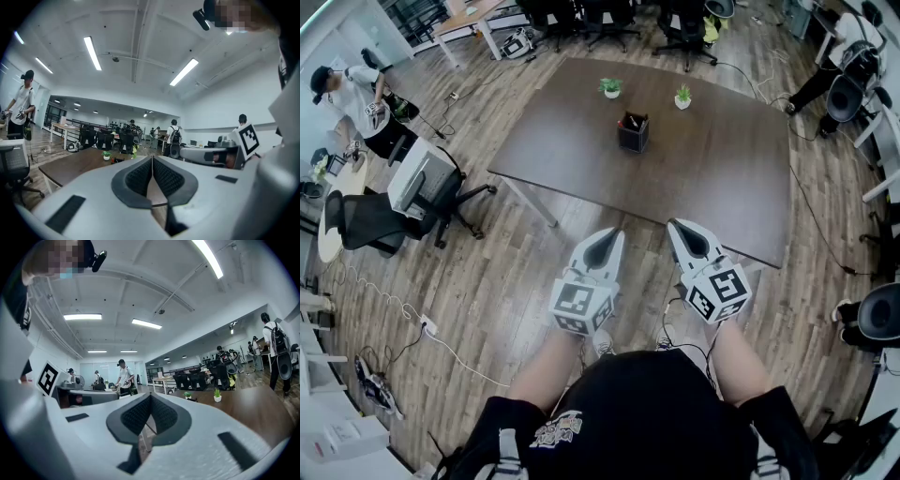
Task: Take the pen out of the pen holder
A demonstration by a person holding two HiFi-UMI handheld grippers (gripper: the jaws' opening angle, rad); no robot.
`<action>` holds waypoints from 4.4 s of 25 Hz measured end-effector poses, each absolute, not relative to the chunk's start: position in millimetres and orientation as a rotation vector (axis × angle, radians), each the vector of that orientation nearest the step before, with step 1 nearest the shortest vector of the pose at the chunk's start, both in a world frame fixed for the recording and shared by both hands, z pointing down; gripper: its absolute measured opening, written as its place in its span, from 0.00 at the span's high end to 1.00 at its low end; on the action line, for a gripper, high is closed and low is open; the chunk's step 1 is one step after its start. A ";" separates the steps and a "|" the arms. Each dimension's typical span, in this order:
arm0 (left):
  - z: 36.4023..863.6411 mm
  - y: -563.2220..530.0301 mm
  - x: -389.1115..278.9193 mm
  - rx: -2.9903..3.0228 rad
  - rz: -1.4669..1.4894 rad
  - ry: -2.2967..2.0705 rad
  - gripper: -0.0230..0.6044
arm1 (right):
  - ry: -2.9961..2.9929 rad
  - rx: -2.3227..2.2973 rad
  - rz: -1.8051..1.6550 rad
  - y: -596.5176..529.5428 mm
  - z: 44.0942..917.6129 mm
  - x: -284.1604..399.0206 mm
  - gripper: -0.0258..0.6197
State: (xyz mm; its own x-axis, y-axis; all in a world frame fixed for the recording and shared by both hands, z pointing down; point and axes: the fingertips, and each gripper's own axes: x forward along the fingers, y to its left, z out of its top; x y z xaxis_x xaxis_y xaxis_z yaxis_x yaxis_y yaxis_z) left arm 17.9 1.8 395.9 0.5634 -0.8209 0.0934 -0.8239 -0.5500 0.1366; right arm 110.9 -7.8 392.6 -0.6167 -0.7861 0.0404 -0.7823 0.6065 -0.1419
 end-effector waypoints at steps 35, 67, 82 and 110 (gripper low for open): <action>401.0 19.0 -108.5 2.709 -0.004 -1.273 0.66 | 2.712 -1.484 -0.179 11.5 383.1 -2.6 0.71; 420.9 -163.7 -29.5 2.601 0.089 -1.441 0.65 | 2.770 -1.312 -0.271 -215.7 412.8 77.8 0.68; 418.1 -239.3 8.4 2.602 0.103 -1.499 0.65 | 2.826 -1.301 -0.316 -320.4 451.8 114.2 0.69; 486.7 -417.0 -27.6 2.647 0.173 -1.140 0.65 | 2.998 -1.757 -0.494 -497.9 609.7 93.4 0.70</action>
